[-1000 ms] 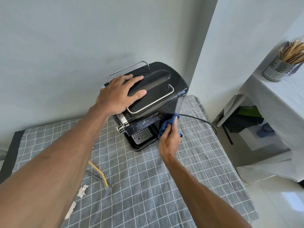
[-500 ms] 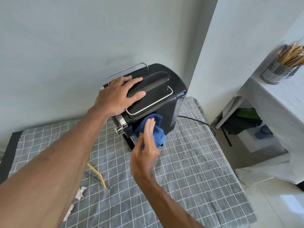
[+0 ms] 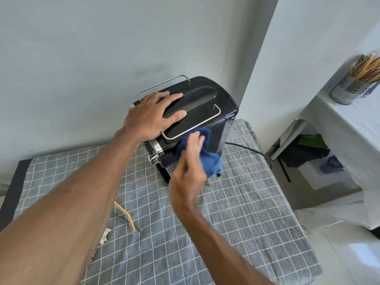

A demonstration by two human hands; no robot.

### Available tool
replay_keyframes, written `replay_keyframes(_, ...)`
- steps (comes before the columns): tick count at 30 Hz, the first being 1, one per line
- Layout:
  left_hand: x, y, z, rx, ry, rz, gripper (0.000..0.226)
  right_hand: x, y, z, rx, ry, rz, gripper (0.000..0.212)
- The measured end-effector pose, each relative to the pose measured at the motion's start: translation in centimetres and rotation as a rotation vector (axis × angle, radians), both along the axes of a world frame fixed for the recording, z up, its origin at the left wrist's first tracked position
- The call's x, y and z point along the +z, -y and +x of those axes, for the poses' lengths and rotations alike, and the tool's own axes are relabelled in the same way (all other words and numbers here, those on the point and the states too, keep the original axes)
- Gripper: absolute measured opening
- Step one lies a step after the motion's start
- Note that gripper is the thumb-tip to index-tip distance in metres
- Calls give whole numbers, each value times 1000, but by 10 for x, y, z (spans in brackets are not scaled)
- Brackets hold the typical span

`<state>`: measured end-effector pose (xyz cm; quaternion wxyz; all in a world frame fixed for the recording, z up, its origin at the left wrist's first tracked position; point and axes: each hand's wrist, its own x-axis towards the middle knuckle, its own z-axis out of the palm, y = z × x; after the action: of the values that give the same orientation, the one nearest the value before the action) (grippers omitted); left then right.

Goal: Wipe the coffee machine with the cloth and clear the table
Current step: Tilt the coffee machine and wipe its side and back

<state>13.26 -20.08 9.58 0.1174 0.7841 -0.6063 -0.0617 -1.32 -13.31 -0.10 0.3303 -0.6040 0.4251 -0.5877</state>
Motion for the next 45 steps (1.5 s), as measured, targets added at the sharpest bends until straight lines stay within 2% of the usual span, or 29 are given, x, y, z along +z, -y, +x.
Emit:
replay_keyframes(3, -1, 0, 1, -12, 5, 0, 64, -14, -21, 3, 109, -89, -87, 53)
replay_keyframes(7, 0, 1, 1, -16, 9, 6, 64, -16, 6, -11, 13, -55, -93, 47)
replay_keyframes(9, 0, 0, 1, -13, 10, 4, 65, -22, 32, -21, -62, 76, 104, 51)
replay_keyframes(12, 1, 0, 1, -18, 13, 11, 66, -29, 76, -31, -172, 358, 521, 49)
replay_keyframes(14, 1, 1, 1, -18, 16, 9, 66, -28, 81, -32, -162, 449, 589, 45)
replay_keyframes(16, 1, 2, 2, -11, 18, 7, 66, -20, 60, -24, -129, 364, 516, 41)
replay_keyframes(18, 0, 1, 2, -7, 14, 4, 65, -11, 23, -11, -92, 165, 266, 45)
replay_keyframes(21, 0, 1, 3, -8, 0, -11, 64, -10, -22, 11, 120, -8, -96, 50)
replay_keyframes(23, 0, 1, 3, -22, 2, -15, 63, -11, -35, 15, 243, -80, -200, 43)
replay_keyframes(27, 0, 1, 2, -23, 5, -18, 63, -26, -18, -6, 263, -167, -287, 44)
replay_keyframes(30, 1, 1, 1, -13, 1, -18, 65, -39, 0, -26, 192, -172, -221, 49)
replay_keyframes(35, 3, 0, -1, -10, 11, 1, 65, -49, 38, -50, -7, -124, 70, 53)
replay_keyframes(45, 6, -1, -4, -8, 18, 7, 66, -34, 45, -59, 51, -96, 159, 48)
